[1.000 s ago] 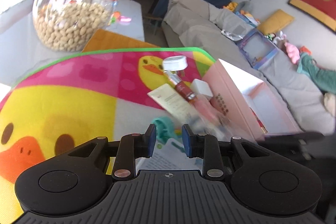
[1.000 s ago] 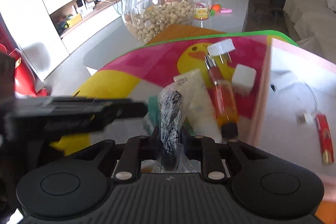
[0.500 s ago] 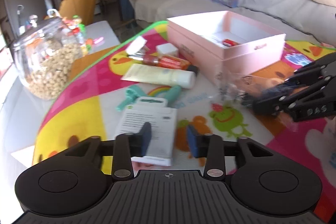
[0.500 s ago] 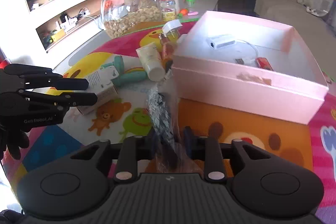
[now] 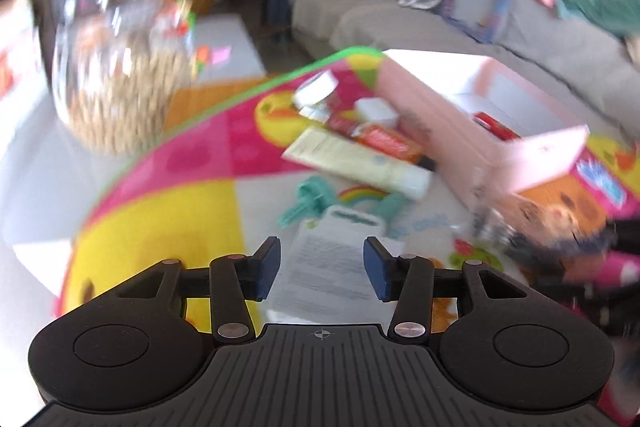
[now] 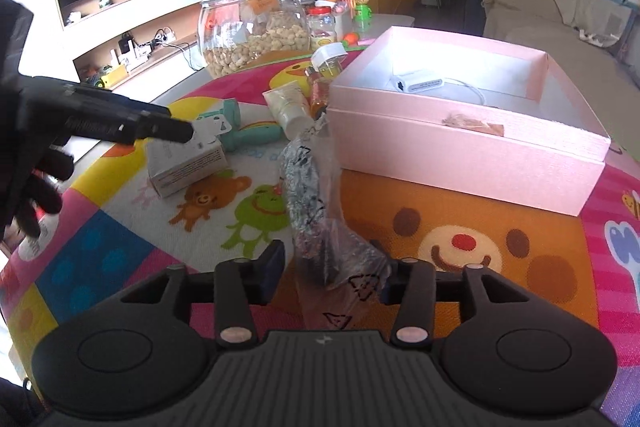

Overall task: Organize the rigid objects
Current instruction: 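Grasp the plastic bag with the black item using the right tool, then grasp the teal plastic piece with the left tool while the right tool holds the bag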

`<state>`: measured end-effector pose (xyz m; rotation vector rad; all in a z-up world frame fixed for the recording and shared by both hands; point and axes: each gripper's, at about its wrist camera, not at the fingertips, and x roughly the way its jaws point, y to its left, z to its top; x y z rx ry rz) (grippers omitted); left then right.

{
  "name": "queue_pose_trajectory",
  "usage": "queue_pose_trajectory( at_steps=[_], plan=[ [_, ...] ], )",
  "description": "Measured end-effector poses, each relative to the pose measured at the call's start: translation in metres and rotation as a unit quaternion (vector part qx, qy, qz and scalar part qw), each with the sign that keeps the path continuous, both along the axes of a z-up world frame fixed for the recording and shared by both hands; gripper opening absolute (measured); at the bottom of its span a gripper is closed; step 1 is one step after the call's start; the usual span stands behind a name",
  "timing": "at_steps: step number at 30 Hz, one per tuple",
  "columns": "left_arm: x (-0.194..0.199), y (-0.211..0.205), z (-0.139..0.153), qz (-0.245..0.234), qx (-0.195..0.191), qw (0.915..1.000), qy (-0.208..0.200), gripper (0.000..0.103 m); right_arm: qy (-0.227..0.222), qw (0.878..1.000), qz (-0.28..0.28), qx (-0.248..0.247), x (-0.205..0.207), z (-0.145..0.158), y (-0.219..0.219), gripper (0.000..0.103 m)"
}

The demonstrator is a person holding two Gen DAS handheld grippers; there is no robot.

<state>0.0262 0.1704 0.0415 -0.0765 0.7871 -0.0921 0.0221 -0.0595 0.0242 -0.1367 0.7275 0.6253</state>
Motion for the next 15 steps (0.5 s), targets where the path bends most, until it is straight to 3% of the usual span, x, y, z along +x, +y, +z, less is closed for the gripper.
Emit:
queue_pose_trajectory(
  at_steps=[3, 8, 10, 12, 15],
  plan=[
    [0.001, 0.008, -0.002, -0.001, -0.033, 0.9994, 0.010, 0.051, -0.022, 1.000, 0.008, -0.021, -0.008, -0.002, 0.008, 0.058],
    [-0.013, -0.020, -0.004, -0.058, 0.003, 0.9983, -0.005, 0.053, -0.020, 0.999, 0.015, -0.024, -0.008, -0.002, 0.009, 0.065],
    [-0.014, -0.028, -0.002, -0.060, 0.015, 0.9981, -0.008, 0.053, -0.022, 0.999, 0.014, -0.026, -0.010, -0.001, 0.009, 0.065],
    [-0.007, -0.023, 0.003, -0.031, -0.002, 0.9994, -0.013, 0.053, -0.023, 0.999, 0.013, -0.028, -0.011, -0.001, 0.010, 0.065],
    [0.017, -0.006, 0.008, 0.040, -0.065, 0.9970, 0.009, 0.051, -0.023, 0.999, 0.013, -0.029, -0.010, -0.002, 0.012, 0.066]
  ],
)
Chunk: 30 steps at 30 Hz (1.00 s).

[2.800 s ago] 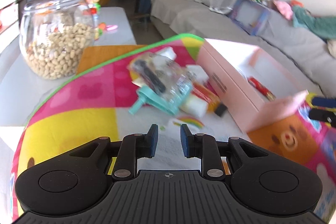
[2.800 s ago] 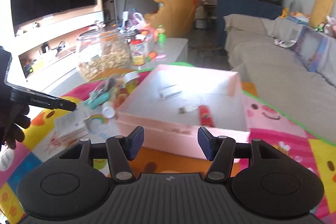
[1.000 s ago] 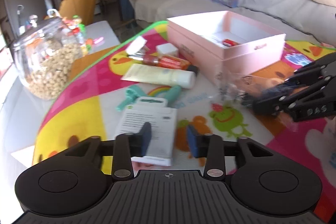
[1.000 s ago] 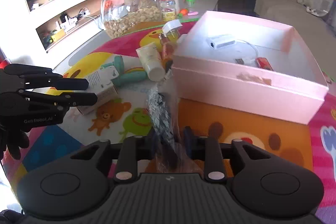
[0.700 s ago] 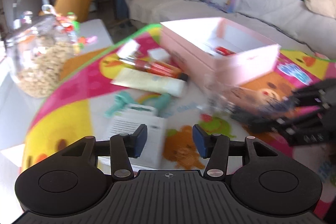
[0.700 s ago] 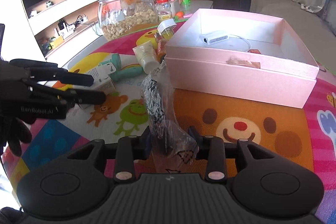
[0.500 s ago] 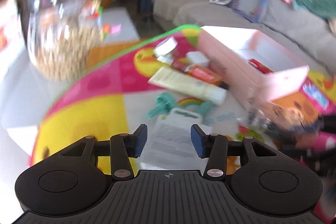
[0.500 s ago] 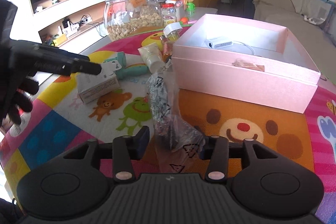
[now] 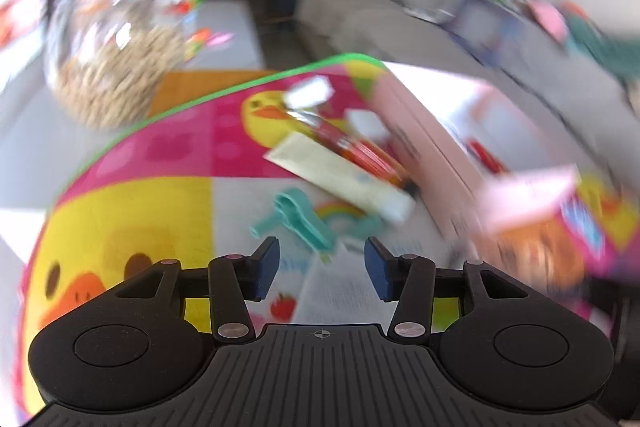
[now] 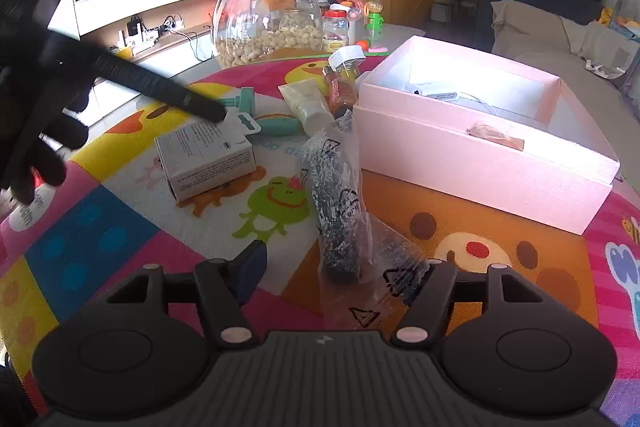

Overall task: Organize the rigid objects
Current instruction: 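Grasp the teal plastic piece with the left tool while the right tool holds the bag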

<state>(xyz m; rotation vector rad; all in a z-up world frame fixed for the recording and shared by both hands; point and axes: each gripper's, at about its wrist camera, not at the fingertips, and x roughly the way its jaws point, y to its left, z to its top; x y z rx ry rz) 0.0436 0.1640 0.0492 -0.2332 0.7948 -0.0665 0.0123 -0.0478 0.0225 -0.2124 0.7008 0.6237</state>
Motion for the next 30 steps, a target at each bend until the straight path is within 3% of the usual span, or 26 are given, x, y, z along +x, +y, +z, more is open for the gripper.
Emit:
queue_pose_trajectory(
  at_steps=[2, 4, 7, 11, 12, 14, 19, 22, 28, 29, 30],
  plan=[
    [0.016, 0.003, -0.002, 0.019, -0.025, 0.9994, 0.013, 0.051, -0.001, 1.000, -0.001, -0.001, 0.000, 0.000, 0.001, 0.067],
    [0.033, -0.002, -0.007, 0.028, -0.017, 0.9992, 0.023, 0.050, -0.001, 1.000, -0.001, -0.001, 0.000, -0.001, 0.002, 0.067],
    [0.053, -0.014, -0.016, 0.019, 0.014, 0.9994, 0.025, 0.046, -0.001, 1.000, -0.002, 0.000, 0.001, -0.001, 0.001, 0.068],
    [0.063, -0.028, -0.024, -0.014, 0.078, 0.9968, 0.004, 0.031, -0.001, 1.000, -0.006, 0.000, 0.000, -0.002, 0.001, 0.070],
    [0.061, -0.029, -0.026, -0.025, 0.086, 0.9960, 0.003, 0.031, 0.000, 1.000, -0.006, 0.001, 0.001, -0.002, 0.001, 0.071],
    [0.056, -0.029, -0.030, -0.045, 0.089, 0.9950, -0.001, 0.030, 0.006, 1.000, 0.001, 0.004, 0.002, -0.003, 0.001, 0.075],
    [0.049, -0.015, -0.031, -0.045, 0.064, 0.9969, -0.001, 0.023, 0.035, 0.999, 0.026, 0.002, 0.008, -0.004, 0.010, 0.103],
    [0.048, -0.011, -0.032, -0.039, 0.044, 0.9983, 0.002, 0.023, 0.037, 0.999, 0.025, -0.016, 0.007, -0.004, 0.017, 0.103],
    [0.035, -0.016, -0.032, -0.063, 0.071, 0.9954, -0.014, 0.020, 0.037, 0.998, 0.038, -0.024, 0.009, -0.002, 0.019, 0.101],
    [0.032, -0.014, -0.032, -0.061, 0.067, 0.9958, -0.015, 0.016, 0.035, 0.998, 0.042, -0.024, 0.010, 0.001, 0.018, 0.098],
    [0.030, -0.012, -0.031, -0.060, 0.062, 0.9961, -0.017, 0.015, 0.029, 0.998, 0.041, -0.023, 0.011, 0.004, 0.017, 0.083]
  ],
)
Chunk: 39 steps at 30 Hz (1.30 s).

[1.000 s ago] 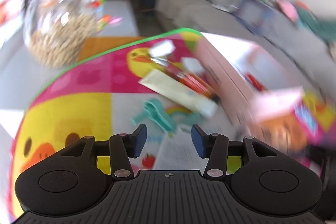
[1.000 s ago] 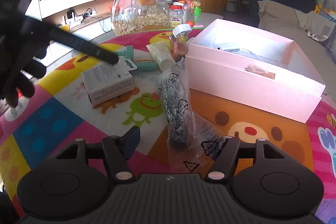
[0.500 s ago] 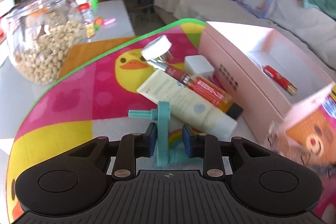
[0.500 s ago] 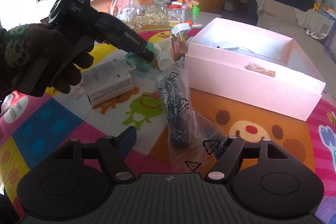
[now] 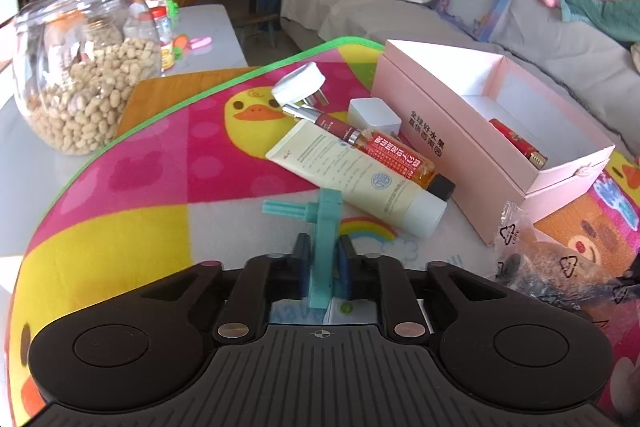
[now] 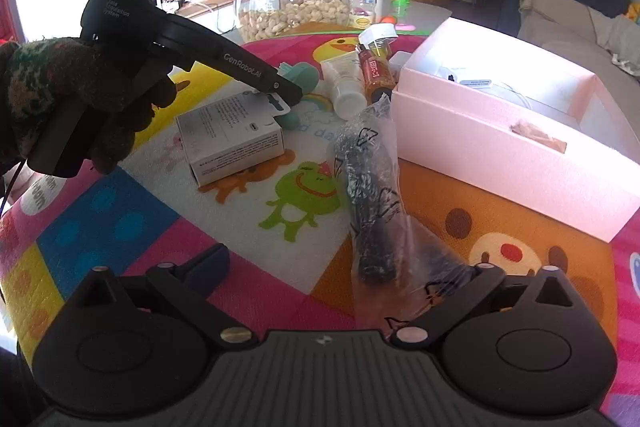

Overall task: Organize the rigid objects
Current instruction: 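Grasp the teal plastic piece with the left tool while the right tool holds the bag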

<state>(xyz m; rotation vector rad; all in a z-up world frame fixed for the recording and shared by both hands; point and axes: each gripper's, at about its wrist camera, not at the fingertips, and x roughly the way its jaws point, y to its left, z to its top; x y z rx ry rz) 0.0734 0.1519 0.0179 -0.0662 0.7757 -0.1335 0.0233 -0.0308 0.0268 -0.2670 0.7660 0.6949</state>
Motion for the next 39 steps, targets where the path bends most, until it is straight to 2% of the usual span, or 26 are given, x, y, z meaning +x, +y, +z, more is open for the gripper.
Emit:
queue_pose_trajectory(
  at_steps=[1, 3, 5, 6, 7, 8, 9, 10, 16, 20, 23, 26, 28, 30, 32, 34, 37, 39],
  plan=[
    [-0.003, 0.002, 0.000, 0.000, -0.004, 1.0000, -0.002, 0.015, -0.010, 1.000, -0.004, 0.000, 0.001, 0.004, -0.001, 0.076],
    [-0.008, 0.006, 0.002, -0.002, -0.008, 0.9999, -0.014, 0.014, -0.035, 0.999, -0.020, -0.004, 0.005, 0.009, 0.000, 0.076],
    [-0.013, 0.010, 0.005, 0.000, -0.014, 0.9996, -0.023, 0.014, -0.037, 0.999, -0.037, -0.009, 0.014, 0.009, 0.004, 0.072],
    [-0.015, 0.012, 0.008, 0.000, -0.018, 0.9995, -0.027, 0.014, -0.023, 0.999, -0.040, -0.009, 0.020, 0.007, 0.005, 0.064],
    [-0.017, 0.012, 0.012, 0.000, -0.021, 0.9993, -0.032, 0.014, -0.003, 0.999, -0.043, -0.014, 0.026, 0.004, 0.008, 0.045],
    [-0.020, 0.012, 0.017, -0.002, -0.021, 0.9991, -0.038, 0.013, 0.003, 0.999, -0.050, -0.009, 0.028, 0.005, 0.008, 0.042],
    [-0.025, 0.011, 0.023, -0.007, -0.017, 0.9988, -0.045, 0.012, 0.004, 0.999, -0.054, -0.006, 0.028, 0.007, 0.007, 0.034],
    [-0.030, 0.008, 0.029, -0.013, -0.012, 0.9983, -0.055, 0.011, 0.011, 0.999, -0.050, -0.006, 0.026, 0.009, 0.006, 0.021],
    [-0.079, -0.018, 0.066, -0.065, 0.014, 0.9922, -0.105, 0.010, 0.013, 0.998, -0.058, 0.033, -0.004, 0.032, -0.026, 0.019],
    [-0.107, -0.036, 0.072, -0.091, 0.022, 0.9896, -0.109, 0.010, 0.006, 0.996, -0.079, 0.051, -0.023, 0.046, -0.057, 0.019],
    [-0.107, -0.027, 0.067, -0.049, 0.025, 0.9929, -0.105, 0.013, -0.010, 0.995, -0.094, 0.037, -0.032, 0.046, -0.067, 0.019],
    [-0.092, -0.005, 0.059, 0.018, 0.002, 0.9979, -0.062, 0.015, -0.013, 0.994, -0.103, 0.023, -0.033, 0.039, -0.068, 0.019],
    [-0.081, 0.008, 0.050, 0.052, -0.013, 0.9980, -0.032, 0.016, -0.018, 0.994, -0.102, 0.018, -0.031, 0.034, -0.066, 0.019],
    [-0.070, 0.022, 0.040, 0.098, -0.049, 0.9939, -0.012, 0.016, -0.021, 0.995, -0.101, 0.010, -0.025, 0.028, -0.059, 0.019],
    [-0.055, 0.036, 0.032, 0.133, -0.101, 0.9860, 0.007, 0.016, -0.021, 0.995, -0.101, 0.008, -0.020, 0.024, -0.053, 0.020],
    [-0.038, 0.047, 0.023, 0.152, -0.141, 0.9779, 0.024, 0.016, -0.015, 0.995, -0.101, 0.010, -0.014, 0.020, -0.047, 0.029],
    [-0.013, 0.054, 0.013, 0.176, -0.164, 0.9698, 0.042, 0.017, -0.010, 0.995, -0.099, 0.008, -0.010, 0.014, -0.041, 0.039],
    [0.003, 0.055, 0.013, 0.185, -0.151, 0.9702, 0.040, 0.017, -0.006, 0.995, -0.099, 0.003, -0.008, 0.009, -0.039, 0.039]
  ],
)
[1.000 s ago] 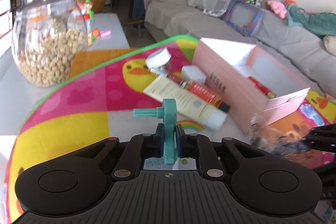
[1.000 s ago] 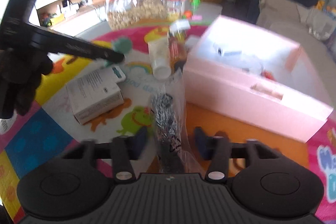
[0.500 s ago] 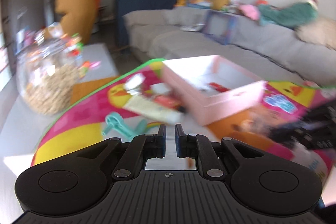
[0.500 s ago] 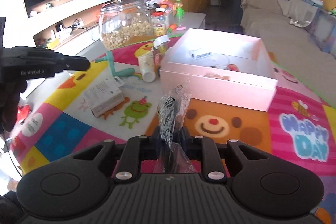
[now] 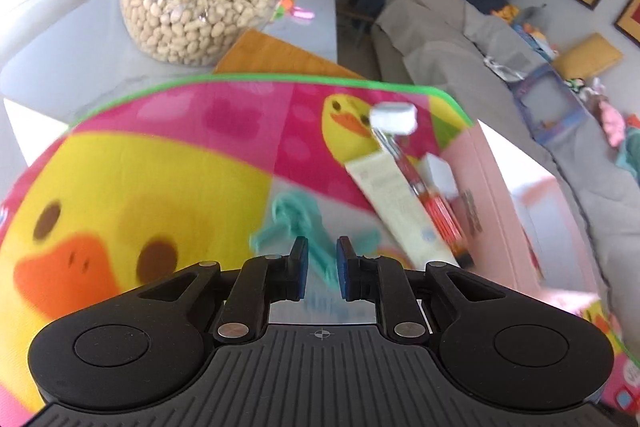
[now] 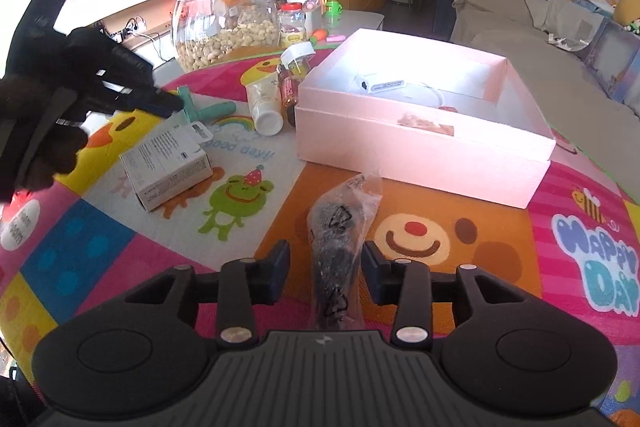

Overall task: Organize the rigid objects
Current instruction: 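Grasp the teal plastic piece with the left tool while the right tool holds the bag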

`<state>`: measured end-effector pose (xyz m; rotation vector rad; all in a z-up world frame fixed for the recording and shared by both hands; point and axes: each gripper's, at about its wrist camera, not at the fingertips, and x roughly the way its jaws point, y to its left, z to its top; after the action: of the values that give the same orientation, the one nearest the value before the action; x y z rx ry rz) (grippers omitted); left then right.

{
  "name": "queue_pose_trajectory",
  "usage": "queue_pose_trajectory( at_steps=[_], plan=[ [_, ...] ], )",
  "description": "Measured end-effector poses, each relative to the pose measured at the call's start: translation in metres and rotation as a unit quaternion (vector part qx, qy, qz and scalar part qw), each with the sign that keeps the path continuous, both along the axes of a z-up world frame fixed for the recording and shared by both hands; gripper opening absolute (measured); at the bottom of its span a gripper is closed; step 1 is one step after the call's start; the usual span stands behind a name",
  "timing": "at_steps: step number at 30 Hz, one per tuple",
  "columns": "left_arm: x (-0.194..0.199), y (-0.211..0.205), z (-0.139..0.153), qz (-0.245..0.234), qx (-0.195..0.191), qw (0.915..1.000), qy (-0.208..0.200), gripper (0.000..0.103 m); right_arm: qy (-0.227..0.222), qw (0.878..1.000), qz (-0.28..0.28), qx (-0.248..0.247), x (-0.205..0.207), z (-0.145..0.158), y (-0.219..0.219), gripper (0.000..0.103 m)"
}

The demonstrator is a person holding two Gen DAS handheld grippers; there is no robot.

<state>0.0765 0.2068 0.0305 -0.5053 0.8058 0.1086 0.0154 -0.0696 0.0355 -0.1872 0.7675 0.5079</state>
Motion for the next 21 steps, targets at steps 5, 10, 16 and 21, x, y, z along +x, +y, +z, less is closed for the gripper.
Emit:
queue_pose_trajectory(
  at_steps=[5, 10, 16, 21],
  plan=[
    [0.034, -0.009, -0.003, -0.001, 0.058, 0.9982, 0.013, 0.017, -0.006, 1.000, 0.000, -0.006, 0.001, -0.006, -0.001, 0.049],
    [0.043, -0.036, -0.009, -0.031, 0.153, 0.9876, -0.010, 0.019, -0.018, 1.000, -0.004, -0.007, 0.005, -0.008, -0.001, 0.050],
    [0.032, -0.050, -0.021, -0.088, 0.238, 0.9667, -0.032, 0.017, -0.021, 1.000, 0.013, 0.000, -0.002, -0.006, -0.002, 0.020],
    [0.010, -0.031, -0.017, -0.105, 0.196, 0.9734, -0.057, 0.014, -0.010, 1.000, 0.010, 0.005, -0.009, -0.001, -0.013, 0.020]
  ],
)
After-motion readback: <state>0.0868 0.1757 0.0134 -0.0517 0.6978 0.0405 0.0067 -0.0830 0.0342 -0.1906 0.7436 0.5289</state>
